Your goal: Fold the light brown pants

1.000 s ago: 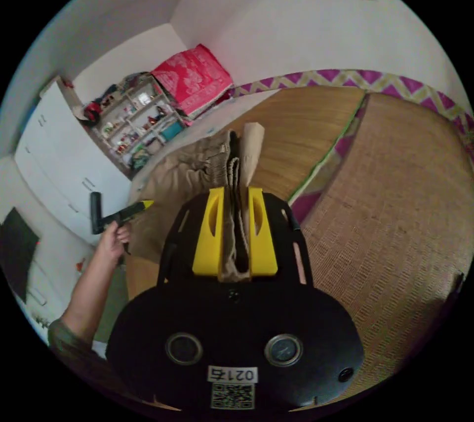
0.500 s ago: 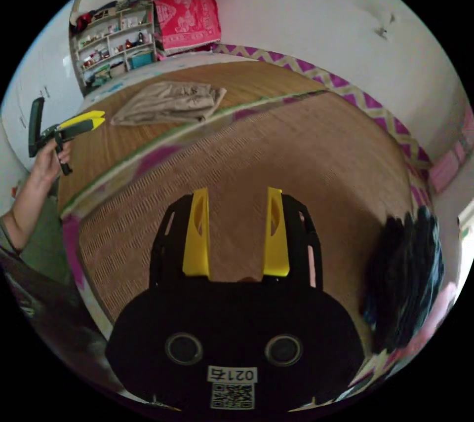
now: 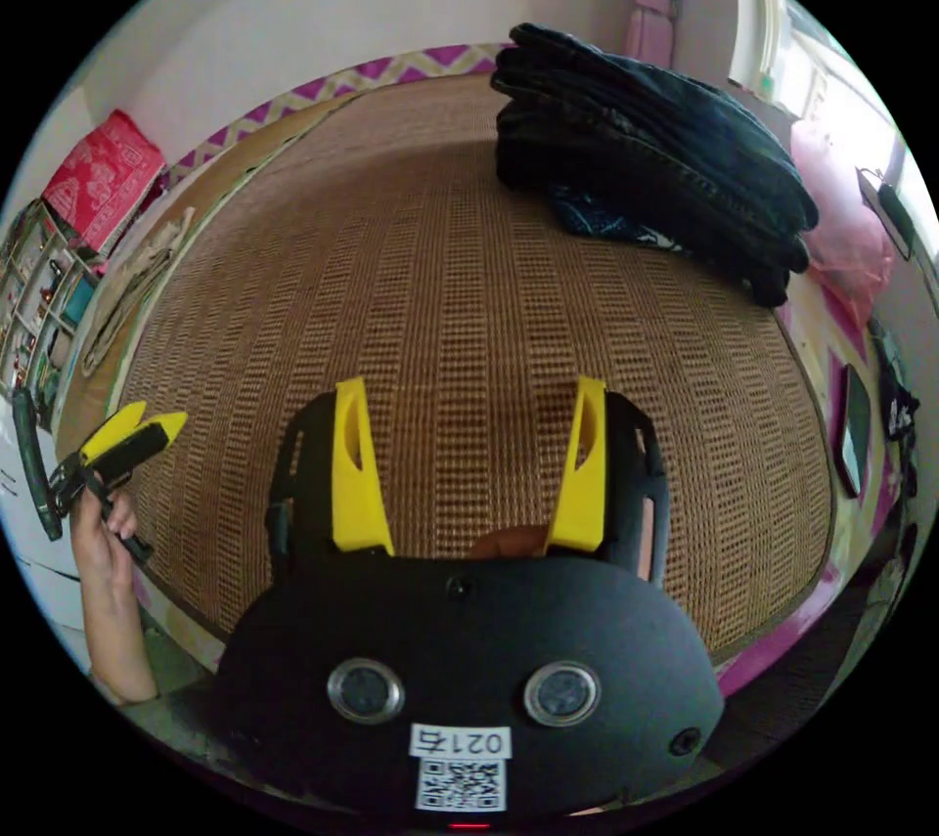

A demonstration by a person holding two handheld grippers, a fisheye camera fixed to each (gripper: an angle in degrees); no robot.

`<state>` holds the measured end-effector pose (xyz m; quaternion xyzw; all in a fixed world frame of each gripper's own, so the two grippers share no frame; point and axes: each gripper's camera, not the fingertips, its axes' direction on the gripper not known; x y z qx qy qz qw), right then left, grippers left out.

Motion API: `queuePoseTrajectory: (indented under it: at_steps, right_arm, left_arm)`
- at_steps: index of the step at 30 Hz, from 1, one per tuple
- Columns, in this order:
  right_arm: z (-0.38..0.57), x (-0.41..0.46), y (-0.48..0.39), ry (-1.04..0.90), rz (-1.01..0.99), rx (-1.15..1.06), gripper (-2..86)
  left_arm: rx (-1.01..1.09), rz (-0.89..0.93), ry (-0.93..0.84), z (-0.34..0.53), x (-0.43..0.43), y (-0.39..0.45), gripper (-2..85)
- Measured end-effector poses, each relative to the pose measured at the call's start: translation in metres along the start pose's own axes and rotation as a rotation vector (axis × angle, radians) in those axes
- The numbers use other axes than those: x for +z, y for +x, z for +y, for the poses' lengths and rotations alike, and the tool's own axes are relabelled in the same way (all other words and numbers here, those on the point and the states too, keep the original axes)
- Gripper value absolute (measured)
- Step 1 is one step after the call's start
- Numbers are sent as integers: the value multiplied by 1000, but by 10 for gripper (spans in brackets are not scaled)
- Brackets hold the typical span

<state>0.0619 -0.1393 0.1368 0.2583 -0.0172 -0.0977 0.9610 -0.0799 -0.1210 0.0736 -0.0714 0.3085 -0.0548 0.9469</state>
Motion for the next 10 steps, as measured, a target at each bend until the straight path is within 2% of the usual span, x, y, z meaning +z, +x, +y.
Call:
queuePoseTrajectory:
  at_steps: [2,10]
  right_arm:
    - [0,-2,-4,-17,40,-17,272]
    - [5,-21,5,-16,50,-3,274]
  left_arm:
    - [12,-52,-12,3,10,14,299]
    - [6,-49,-16,22,32,28,300]
